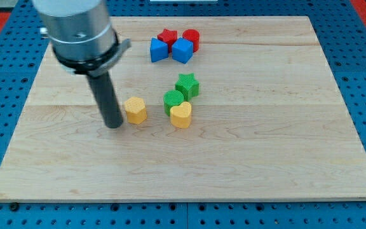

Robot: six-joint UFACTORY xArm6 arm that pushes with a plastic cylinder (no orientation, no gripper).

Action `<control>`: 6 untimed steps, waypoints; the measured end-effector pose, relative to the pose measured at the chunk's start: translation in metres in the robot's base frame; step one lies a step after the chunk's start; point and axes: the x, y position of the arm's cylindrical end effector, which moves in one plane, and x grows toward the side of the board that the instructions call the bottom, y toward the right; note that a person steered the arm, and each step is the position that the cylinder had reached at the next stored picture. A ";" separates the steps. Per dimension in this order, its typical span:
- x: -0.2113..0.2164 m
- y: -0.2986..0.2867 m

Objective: Place the yellow heart into the group of blocks

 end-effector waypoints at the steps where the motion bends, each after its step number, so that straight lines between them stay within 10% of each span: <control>1: -0.033 0.033; 4: 0.039 0.031; 6: -0.031 0.100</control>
